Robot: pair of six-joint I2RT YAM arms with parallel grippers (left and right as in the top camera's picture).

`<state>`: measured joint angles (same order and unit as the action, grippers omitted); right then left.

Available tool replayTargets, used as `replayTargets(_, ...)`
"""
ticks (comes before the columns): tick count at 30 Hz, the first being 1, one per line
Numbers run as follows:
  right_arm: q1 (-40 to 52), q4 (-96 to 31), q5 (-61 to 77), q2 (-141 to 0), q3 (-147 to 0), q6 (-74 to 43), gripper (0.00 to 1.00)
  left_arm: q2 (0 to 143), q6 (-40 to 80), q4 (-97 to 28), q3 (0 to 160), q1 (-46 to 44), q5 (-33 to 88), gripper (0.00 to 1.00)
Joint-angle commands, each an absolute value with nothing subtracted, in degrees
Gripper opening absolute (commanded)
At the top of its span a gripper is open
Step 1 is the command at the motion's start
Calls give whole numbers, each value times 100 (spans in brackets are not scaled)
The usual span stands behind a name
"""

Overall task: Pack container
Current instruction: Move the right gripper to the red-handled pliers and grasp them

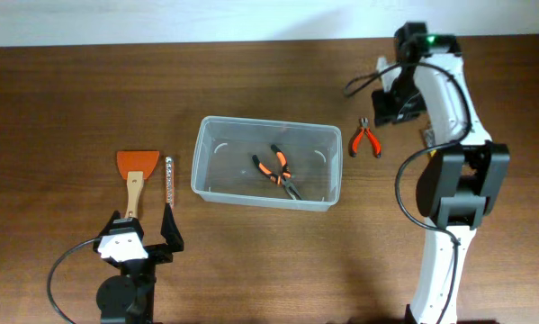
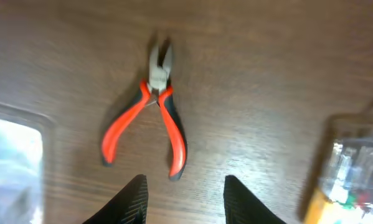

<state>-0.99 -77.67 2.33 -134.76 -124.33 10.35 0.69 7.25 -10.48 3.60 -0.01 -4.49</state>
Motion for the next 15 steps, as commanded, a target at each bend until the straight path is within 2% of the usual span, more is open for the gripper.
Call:
replayTargets(1, -75, -7502, -8, -13559, -11764, 1111, 39, 30, 633, -1044, 314, 27, -386, 99)
replayTargets(7, -75, -7183, -1, -13559, -11074, 1111, 39, 30, 635, -1044, 314, 27, -386, 99)
replayTargets(15, -64, -7043, 106, -13559, -10967, 1114, 39, 30, 633, -1044, 314, 27, -386, 99)
